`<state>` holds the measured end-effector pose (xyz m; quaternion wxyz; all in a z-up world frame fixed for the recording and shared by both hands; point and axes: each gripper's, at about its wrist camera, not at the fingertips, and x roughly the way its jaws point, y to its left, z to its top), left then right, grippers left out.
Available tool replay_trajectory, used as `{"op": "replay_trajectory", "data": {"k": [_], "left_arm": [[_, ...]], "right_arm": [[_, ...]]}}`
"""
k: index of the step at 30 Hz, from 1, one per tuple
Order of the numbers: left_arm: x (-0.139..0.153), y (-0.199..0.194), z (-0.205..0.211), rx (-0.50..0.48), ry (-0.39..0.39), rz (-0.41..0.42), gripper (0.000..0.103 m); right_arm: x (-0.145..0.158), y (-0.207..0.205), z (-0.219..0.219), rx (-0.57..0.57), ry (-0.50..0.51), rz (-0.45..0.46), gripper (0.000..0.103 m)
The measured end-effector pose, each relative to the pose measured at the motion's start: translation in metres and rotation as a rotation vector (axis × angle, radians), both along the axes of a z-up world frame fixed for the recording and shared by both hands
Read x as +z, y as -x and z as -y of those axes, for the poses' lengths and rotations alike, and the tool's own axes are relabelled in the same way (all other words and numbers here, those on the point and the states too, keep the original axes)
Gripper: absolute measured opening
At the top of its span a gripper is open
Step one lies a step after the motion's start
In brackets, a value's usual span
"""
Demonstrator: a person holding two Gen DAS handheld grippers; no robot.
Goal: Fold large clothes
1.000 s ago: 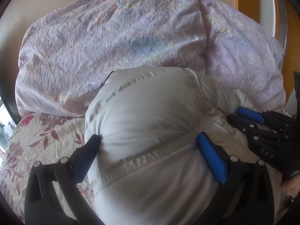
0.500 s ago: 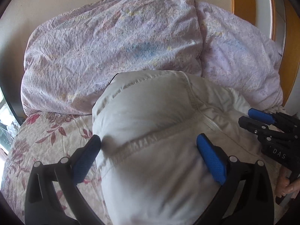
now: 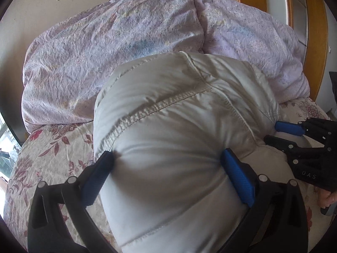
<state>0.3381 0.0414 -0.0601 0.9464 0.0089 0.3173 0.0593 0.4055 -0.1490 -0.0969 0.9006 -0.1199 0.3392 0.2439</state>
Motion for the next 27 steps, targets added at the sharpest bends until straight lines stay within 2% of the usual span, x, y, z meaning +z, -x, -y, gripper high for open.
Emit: {"op": "replay_trajectory", "data": {"k": [3, 5, 7, 9, 12, 17, 21, 24, 26, 27], "left_arm": [[-0.001, 0.002, 0.003, 0.012, -0.024, 0.014, 0.101], [0.009, 0.004, 0.000, 0.013, -0.009, -0.007, 0.101], [0.022, 0.006, -0.005, 0.018, 0.008, 0.016, 0.101], [0.036, 0.002, -0.012, 0.043, -0.008, 0.054, 0.101], [0.043, -0.019, -0.022, 0.092, -0.013, 0.045, 0.101], [0.027, -0.041, -0.031, 0.137, 0.034, 0.025, 0.101], [0.017, -0.042, -0.029, 0.125, 0.050, 0.057, 0.101], [0.012, -0.046, -0.026, 0.123, 0.041, 0.061, 0.101], [0.009, -0.048, -0.026, 0.122, 0.042, 0.059, 0.101], [0.008, -0.049, -0.026, 0.121, 0.043, 0.058, 0.101]], "right_arm": [[0.002, 0.004, -0.003, -0.007, 0.019, 0.022, 0.043], [0.016, 0.004, -0.005, -0.006, 0.035, 0.018, 0.043], [0.034, 0.003, -0.001, -0.007, -0.023, 0.050, 0.043], [0.053, -0.004, 0.002, -0.041, -0.095, 0.103, 0.046], [0.063, -0.027, -0.005, -0.071, -0.137, 0.112, 0.047], [0.042, -0.068, -0.019, -0.120, -0.112, 0.083, 0.049], [0.024, -0.071, -0.014, -0.138, -0.146, 0.105, 0.055], [0.016, -0.081, -0.007, -0.157, -0.189, 0.079, 0.063], [0.009, -0.090, -0.003, -0.168, -0.206, 0.025, 0.074], [0.007, -0.095, 0.001, -0.165, -0.228, -0.007, 0.075]]}}
